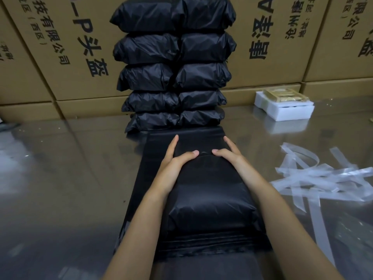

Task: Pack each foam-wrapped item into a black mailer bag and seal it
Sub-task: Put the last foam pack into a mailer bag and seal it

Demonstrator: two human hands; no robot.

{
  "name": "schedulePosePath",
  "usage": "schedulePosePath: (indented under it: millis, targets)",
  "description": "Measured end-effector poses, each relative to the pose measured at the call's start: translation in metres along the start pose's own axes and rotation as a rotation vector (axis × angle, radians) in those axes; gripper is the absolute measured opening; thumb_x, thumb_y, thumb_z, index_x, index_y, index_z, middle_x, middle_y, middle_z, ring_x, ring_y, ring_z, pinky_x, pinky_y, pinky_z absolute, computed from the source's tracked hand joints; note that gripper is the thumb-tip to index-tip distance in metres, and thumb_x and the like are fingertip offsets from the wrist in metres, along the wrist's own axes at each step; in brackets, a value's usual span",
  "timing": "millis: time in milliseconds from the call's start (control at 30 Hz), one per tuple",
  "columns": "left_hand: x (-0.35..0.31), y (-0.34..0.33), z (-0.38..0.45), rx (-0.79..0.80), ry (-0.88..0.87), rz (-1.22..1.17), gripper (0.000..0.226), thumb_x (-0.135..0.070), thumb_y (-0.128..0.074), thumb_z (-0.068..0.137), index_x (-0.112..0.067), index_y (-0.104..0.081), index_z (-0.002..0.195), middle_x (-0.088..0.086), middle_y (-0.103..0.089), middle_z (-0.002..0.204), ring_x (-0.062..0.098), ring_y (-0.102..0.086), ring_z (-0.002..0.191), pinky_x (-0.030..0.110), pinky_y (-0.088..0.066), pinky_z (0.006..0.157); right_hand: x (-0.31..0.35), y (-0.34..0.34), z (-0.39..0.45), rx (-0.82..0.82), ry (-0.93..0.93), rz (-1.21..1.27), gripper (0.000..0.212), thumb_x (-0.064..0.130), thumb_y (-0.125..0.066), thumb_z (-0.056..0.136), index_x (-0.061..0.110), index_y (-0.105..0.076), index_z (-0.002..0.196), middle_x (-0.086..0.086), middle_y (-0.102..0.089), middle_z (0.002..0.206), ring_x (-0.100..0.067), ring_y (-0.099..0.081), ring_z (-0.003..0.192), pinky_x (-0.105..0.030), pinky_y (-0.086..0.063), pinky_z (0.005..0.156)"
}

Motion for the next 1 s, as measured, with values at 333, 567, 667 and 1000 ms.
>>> schedulePosePath:
  millis: [333,567,667,1000]
  targets:
    - [0.002,0.001,0.001,-0.025,-0.027,-0.112,0.073,-0.042,-0.078,0.077,-0.057,-0.043,0.139,-0.035,-0.059,0.1,-0.005,-0.067,0.091,0.018,-0.049,0.073,0.0,-0.004,0.02,-0.084,-0.017,-0.031,0.068,0.011,-0.061,0.096,0.021,-0.031,0.156,0.009,-0.036,0.128,0.004,-0.048,0.088,0.001,-0.038,0.053]
    - [0.006,0.002,0.004,-0.02,-0.066,-0.144,0.072,-0.042,-0.078,0.079,-0.053,-0.044,0.141,-0.031,-0.05,0.114,-0.002,-0.058,0.107,0.021,-0.048,0.082,0.001,-0.002,0.018,-0.113,-0.01,-0.048,0.063,0.009,-0.058,0.098,0.018,-0.034,0.155,0.008,-0.036,0.128,-0.002,-0.039,0.109,0.003,-0.038,0.055]
    - [0.003,0.001,0.0,-0.061,-0.058,-0.118,0.077,-0.044,-0.079,0.078,-0.048,-0.04,0.144,-0.032,-0.047,0.109,-0.018,-0.058,0.089,0.008,-0.046,0.067,0.002,-0.003,0.019,-0.103,-0.012,-0.055,0.062,0.009,-0.058,0.098,0.017,-0.034,0.154,0.007,-0.038,0.13,-0.003,-0.04,0.111,0.003,-0.038,0.055]
    - [-0.002,0.047,-0.025,-0.02,0.232,-0.005,0.058,-0.061,-0.082,0.065,-0.024,-0.072,0.109,-0.001,-0.073,0.102,0.016,-0.07,0.089,0.032,-0.056,0.074,0.008,0.002,-0.026,-0.09,-0.012,0.003,0.063,0.056,-0.069,0.083,0.05,-0.047,0.143,0.012,-0.048,0.15,-0.01,-0.051,0.126,-0.024,-0.041,0.085]
Point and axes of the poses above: each hand's wrist, its own z-axis towards the middle knuckle, its own y-axis out of the back of the hand, x = y × z, the point moved 1 cm from there along z, towards the middle knuckle
